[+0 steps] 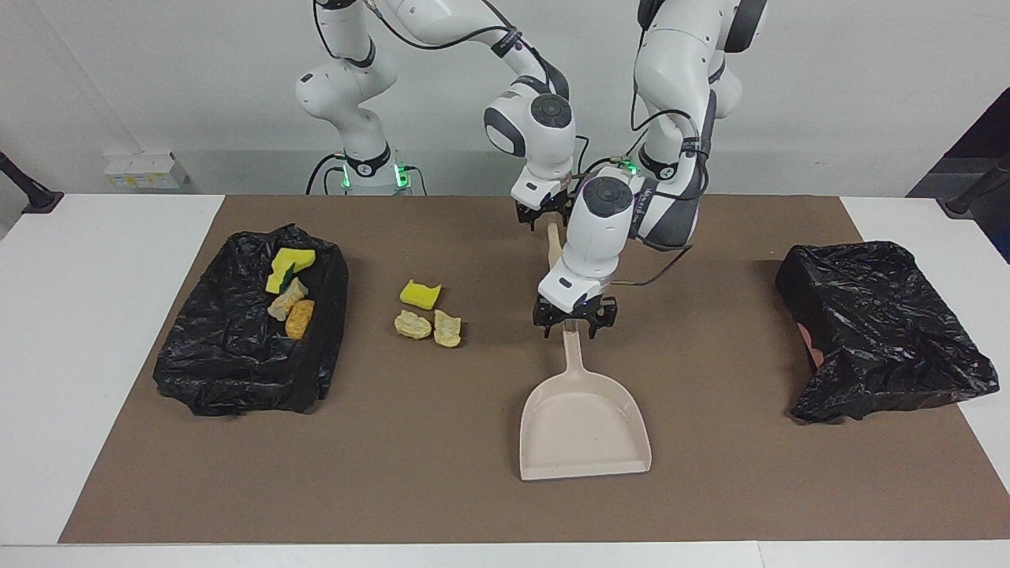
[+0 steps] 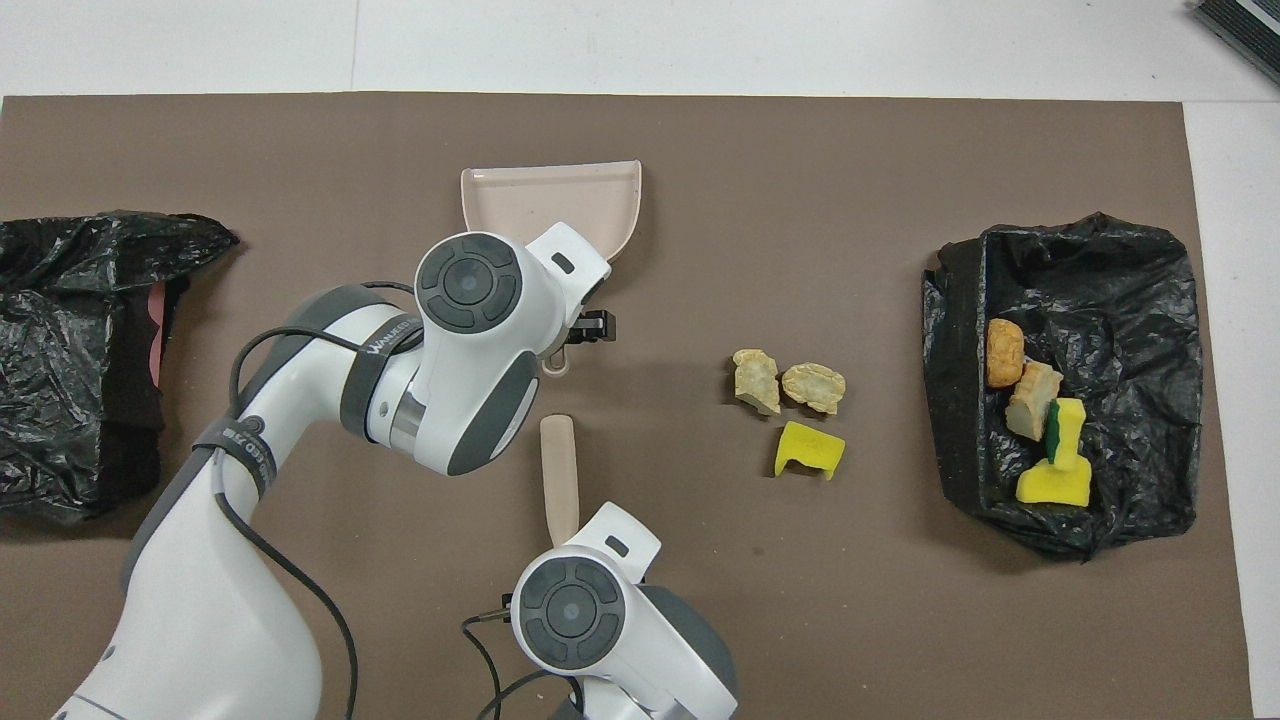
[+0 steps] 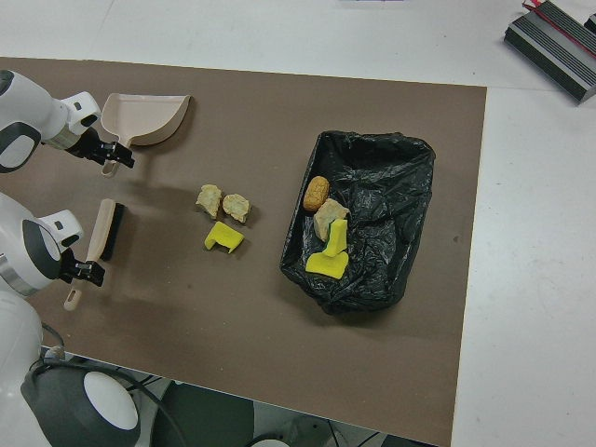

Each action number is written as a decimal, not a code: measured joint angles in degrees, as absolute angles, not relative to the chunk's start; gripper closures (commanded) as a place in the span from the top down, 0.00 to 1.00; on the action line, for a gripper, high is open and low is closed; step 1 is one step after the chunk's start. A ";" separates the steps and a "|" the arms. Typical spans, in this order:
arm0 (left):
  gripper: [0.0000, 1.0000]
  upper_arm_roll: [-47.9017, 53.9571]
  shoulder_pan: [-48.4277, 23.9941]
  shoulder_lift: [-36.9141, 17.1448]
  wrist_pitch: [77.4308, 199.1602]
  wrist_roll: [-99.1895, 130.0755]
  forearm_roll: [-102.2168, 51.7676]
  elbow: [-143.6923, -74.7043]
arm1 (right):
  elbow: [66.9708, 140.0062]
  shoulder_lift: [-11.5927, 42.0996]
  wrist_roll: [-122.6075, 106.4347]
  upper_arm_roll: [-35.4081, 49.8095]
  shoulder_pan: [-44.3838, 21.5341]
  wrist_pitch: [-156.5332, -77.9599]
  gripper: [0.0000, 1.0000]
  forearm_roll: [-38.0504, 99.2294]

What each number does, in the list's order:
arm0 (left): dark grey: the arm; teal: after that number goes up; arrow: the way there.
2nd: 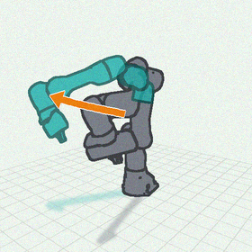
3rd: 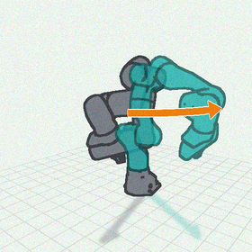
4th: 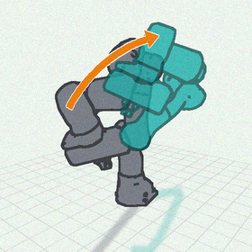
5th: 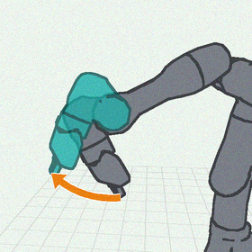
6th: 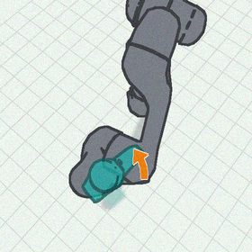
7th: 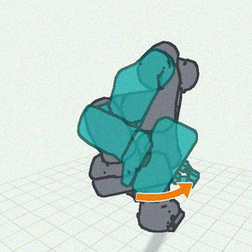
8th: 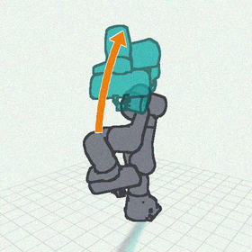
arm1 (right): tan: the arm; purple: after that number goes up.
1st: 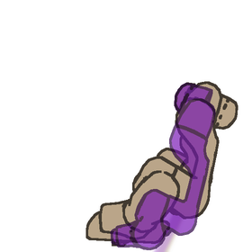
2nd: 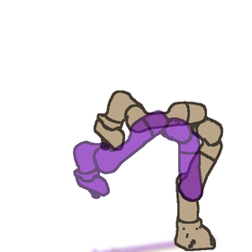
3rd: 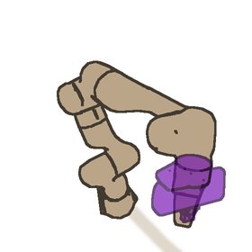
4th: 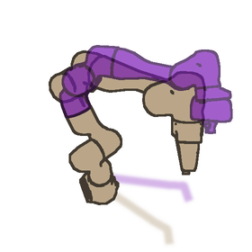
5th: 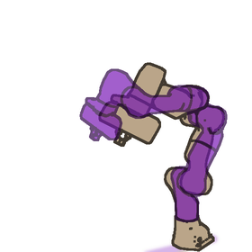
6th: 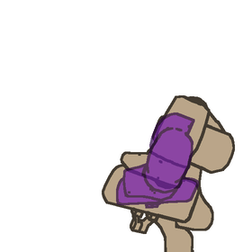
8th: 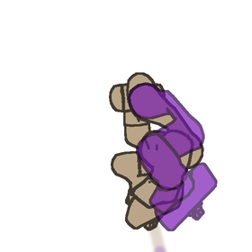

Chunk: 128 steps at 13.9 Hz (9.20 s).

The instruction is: Sweep and dump trash in bin

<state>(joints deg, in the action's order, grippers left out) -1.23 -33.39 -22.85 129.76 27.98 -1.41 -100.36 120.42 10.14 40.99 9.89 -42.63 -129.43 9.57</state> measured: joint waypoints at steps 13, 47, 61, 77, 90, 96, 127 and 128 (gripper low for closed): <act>0.00 -3.29 -28.03 -22.12 126.60 20.21 -1.38 -96.26 | 117.47 5.55 39.52 9.23 -38.53 -116.50 0.00 9.93; 0.00 -1.92 -33.54 -9.01 124.57 -59.74 3.23 -117.21 | 121.72 6.87 30.55 9.77 -25.05 -119.16 0.00 13.36; 0.00 -2.86 -21.59 -8.44 116.30 -73.10 1.23 -108.11 | 114.17 -5.71 31.36 10.44 -26.21 -91.71 0.00 10.84; 0.00 -3.53 -0.79 -2.11 114.53 -96.20 1.07 -114.32 | 121.16 8.80 43.25 11.08 -39.63 -120.53 0.26 14.13; 0.00 -3.80 16.81 -13.24 109.55 -110.03 5.06 -91.29 | 119.16 8.87 41.03 9.87 -35.35 -123.59 1.00 10.00; 0.00 -3.85 20.76 -16.35 112.29 -111.92 14.98 -84.10 | 115.54 4.52 40.10 9.54 -23.43 -123.23 1.00 4.64; 0.00 -2.11 2.95 -6.58 102.91 -49.39 17.60 -93.39 | 91.97 -6.08 3.89 -3.53 1.07 -89.30 1.00 -2.02; 0.00 -2.12 1.73 -6.24 101.98 -46.14 15.72 -93.72 | 91.97 -5.93 2.72 -3.80 1.07 -89.30 1.00 -2.02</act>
<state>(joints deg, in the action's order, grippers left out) -2.12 1.73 -6.24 101.98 -46.14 15.72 -93.72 91.97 -5.93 2.72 -3.80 1.07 -89.30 -2.02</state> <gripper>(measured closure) 0.687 0.000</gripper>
